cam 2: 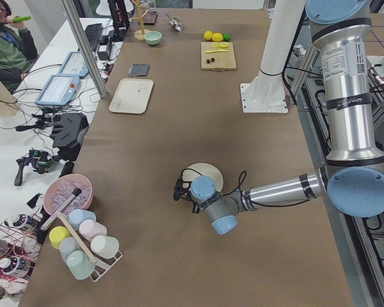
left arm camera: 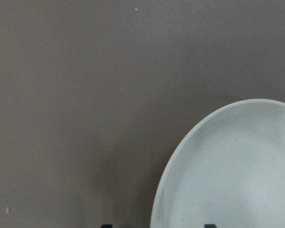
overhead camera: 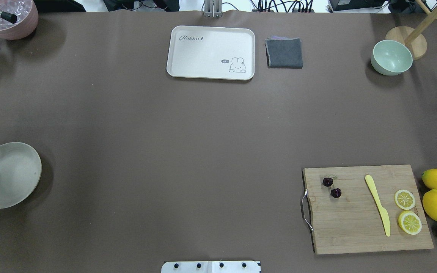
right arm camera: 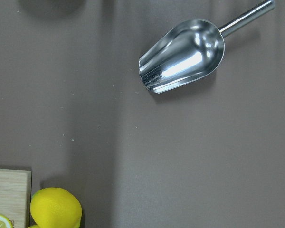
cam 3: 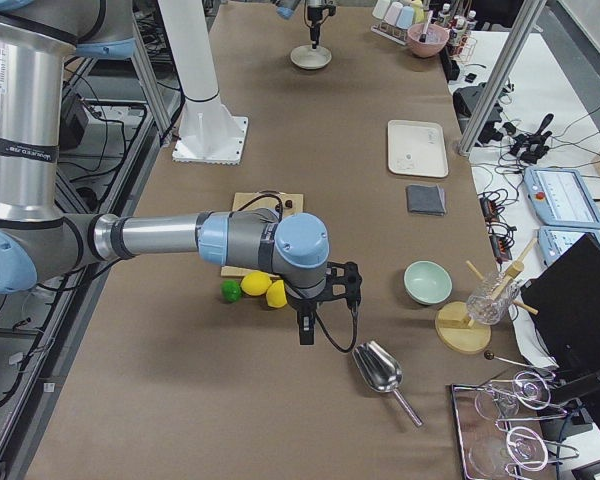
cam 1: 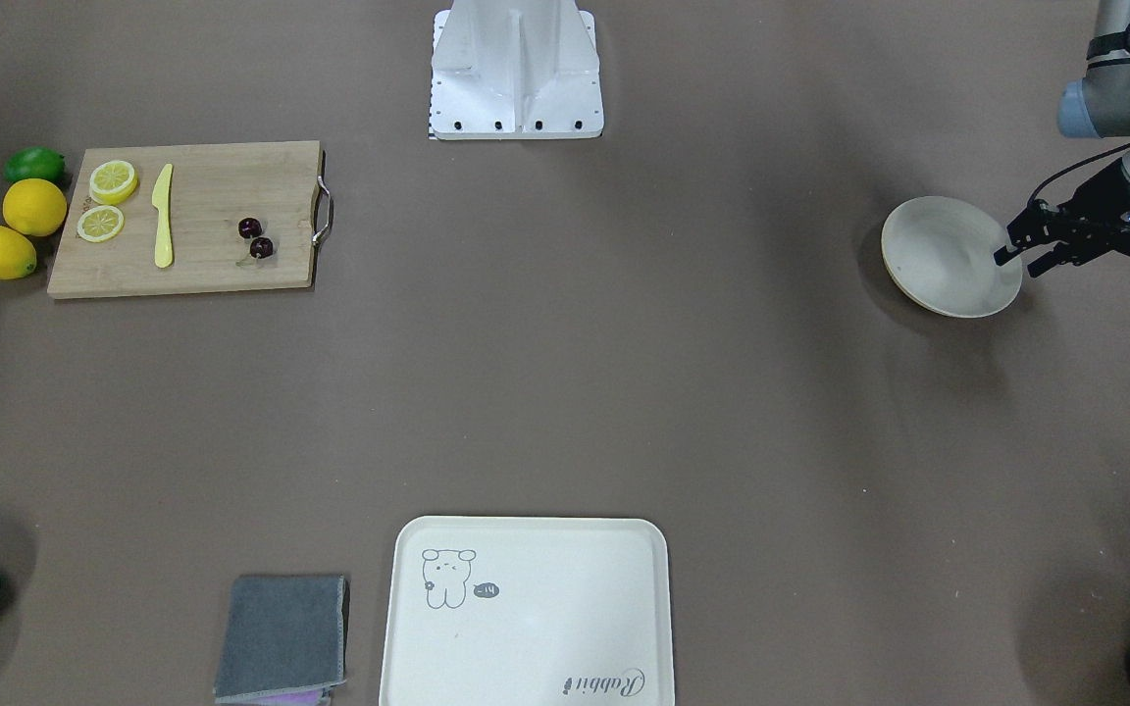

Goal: Place red cherry on plate
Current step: 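Reach the left gripper to the white plate's rim and grasp it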

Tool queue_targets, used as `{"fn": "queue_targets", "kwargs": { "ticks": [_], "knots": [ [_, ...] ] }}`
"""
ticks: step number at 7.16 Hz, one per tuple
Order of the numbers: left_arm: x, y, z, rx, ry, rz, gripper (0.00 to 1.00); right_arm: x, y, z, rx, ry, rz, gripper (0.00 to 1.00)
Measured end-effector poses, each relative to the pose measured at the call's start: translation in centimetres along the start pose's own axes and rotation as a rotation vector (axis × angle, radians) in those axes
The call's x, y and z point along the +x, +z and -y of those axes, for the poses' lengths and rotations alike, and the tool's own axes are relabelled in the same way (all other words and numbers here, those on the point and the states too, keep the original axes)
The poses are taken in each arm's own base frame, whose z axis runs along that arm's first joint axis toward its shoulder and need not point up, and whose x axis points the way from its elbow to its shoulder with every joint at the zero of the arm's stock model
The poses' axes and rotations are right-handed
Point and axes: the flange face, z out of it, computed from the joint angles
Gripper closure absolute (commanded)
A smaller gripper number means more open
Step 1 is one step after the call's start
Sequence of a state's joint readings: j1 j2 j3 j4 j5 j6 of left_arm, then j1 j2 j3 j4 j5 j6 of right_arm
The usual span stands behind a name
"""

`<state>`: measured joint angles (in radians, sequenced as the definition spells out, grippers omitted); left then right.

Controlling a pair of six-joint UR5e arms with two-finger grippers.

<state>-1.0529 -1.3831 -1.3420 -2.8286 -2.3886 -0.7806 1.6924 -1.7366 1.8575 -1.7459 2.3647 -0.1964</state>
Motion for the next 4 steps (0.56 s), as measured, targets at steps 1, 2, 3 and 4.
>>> {"fn": "queue_targets", "kwargs": {
  "ticks": [1, 2, 3, 4],
  "knots": [
    [0.00, 0.14, 0.10, -0.002, 0.000, 0.000, 1.00, -0.06, -0.08, 0.01, 0.002, -0.001, 0.001, 0.00],
    [0.00, 0.17, 0.12, -0.002, 0.000, 0.000, 1.00, -0.07, -0.12, -0.01, 0.003, -0.001, 0.002, 0.00],
    [0.06, 0.19, 0.20, -0.002, 0.001, -0.001, 1.00, -0.07, -0.16, -0.05, 0.004, 0.000, 0.004, 0.00],
    [0.18, 0.16, 0.27, -0.003, -0.001, -0.004, 1.00, -0.06, -0.16, -0.10, 0.005, -0.002, 0.007, 0.00]
  ]
}}
